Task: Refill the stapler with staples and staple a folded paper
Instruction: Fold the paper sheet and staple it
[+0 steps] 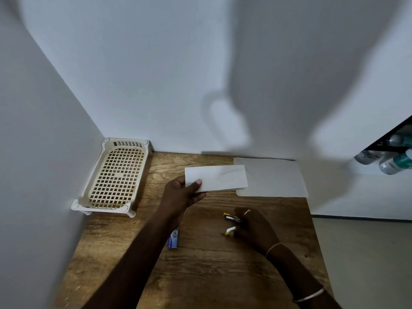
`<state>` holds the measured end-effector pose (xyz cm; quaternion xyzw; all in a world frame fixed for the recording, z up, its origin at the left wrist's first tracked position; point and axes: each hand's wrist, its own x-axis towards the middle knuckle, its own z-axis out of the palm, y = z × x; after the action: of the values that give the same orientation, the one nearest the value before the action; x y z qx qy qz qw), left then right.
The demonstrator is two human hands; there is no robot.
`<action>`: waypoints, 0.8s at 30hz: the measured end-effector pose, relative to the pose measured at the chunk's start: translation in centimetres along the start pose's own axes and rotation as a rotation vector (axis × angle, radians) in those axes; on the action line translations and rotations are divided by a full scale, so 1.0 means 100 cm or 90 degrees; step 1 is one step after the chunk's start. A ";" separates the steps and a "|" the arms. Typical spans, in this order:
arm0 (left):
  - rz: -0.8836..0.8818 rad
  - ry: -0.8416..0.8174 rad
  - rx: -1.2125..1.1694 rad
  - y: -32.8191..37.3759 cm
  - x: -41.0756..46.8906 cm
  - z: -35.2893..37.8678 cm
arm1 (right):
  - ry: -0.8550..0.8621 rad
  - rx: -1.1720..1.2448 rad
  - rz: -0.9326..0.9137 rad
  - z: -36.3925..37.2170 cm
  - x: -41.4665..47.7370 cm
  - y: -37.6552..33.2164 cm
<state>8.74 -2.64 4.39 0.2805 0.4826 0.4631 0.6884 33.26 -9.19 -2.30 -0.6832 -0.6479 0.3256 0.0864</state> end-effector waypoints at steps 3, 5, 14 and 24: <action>-0.012 0.010 -0.012 -0.001 0.000 0.003 | -0.039 -0.198 -0.060 0.014 0.002 0.005; -0.023 0.016 -0.020 0.000 0.000 0.005 | -0.006 -0.238 -0.076 0.021 0.006 0.005; -0.085 0.045 -0.103 0.009 -0.003 0.014 | 0.041 -0.191 -0.051 0.027 0.015 0.003; -0.081 0.049 -0.133 0.014 -0.006 0.021 | -0.032 0.623 0.032 0.003 -0.015 -0.071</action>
<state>10.10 -2.52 6.55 0.1582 0.4744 0.4767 0.7230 27.30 -9.71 1.79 -0.5697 -0.4040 0.6104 0.3736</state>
